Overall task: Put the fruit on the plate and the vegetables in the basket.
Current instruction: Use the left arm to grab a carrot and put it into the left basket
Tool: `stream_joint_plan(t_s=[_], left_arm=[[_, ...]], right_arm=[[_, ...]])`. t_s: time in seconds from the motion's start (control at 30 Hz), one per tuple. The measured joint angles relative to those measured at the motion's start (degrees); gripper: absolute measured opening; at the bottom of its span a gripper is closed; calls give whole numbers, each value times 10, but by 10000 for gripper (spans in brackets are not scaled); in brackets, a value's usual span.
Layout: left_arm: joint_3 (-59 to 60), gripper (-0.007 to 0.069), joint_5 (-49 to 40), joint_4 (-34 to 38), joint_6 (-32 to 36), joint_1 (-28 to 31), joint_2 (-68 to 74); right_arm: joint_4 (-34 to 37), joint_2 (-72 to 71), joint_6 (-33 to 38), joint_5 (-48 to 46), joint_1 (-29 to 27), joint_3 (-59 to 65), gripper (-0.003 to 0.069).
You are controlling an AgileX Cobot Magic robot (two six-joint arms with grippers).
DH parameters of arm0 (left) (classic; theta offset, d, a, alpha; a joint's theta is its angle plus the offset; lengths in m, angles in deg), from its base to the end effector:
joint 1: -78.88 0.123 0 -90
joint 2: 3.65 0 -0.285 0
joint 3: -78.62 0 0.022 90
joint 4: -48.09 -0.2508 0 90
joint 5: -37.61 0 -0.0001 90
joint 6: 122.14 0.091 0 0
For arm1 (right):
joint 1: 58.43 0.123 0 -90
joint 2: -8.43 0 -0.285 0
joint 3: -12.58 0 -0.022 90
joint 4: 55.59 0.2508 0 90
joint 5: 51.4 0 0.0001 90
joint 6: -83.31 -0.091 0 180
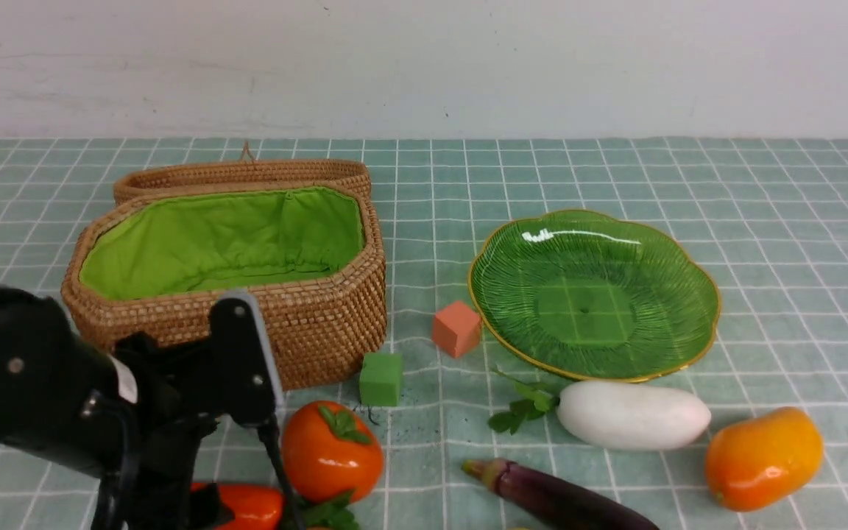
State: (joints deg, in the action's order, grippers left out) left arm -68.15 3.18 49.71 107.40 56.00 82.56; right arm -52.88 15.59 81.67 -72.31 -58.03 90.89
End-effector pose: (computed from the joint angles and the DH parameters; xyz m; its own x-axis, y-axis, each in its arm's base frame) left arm 0.2301 -0.0987 0.2215 -0.2566 0.9174 -0.3043 0.8800 0.3519 0.3189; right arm 0.0528 0.0019 0.1745 -0.2826 0.0708 -0.9566 -0.0026 0.9972 0.0745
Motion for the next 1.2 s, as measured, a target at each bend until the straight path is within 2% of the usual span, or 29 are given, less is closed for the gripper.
stream_joint_plan(t_s=[0.1,0.3,0.5,0.53,0.63,0.67,0.83,1.0,1.13,1.2], left_arm=[[0,617,24,-34,0,-3,47],[0,597,56,-47,0,-3,122],[-11,474,42,-52,0,-3,157],[-11,474,42,-52,0,-3,157],[-11,344,35,-59,0,-4,157],[-11,336,33,-64,-1,-4,157],[-9,341,13,-99,-1,-4,145],[-5,341,-60,-124,-1,-4,79],[-5,341,-85,-134,-5,-4,27],[-5,341,-88,-152,-41,-4,-15]], right_arm=[[0,0,0,0,0,0,244],[0,0,0,0,0,0,244],[0,0,0,0,0,0,244],[0,0,0,0,0,0,244],[0,0,0,0,0,0,244],[0,0,0,0,0,0,244],[0,0,0,0,0,0,244],[0,0,0,0,0,0,244],[0,0,0,0,0,0,244],[0,0,0,0,0,0,244]])
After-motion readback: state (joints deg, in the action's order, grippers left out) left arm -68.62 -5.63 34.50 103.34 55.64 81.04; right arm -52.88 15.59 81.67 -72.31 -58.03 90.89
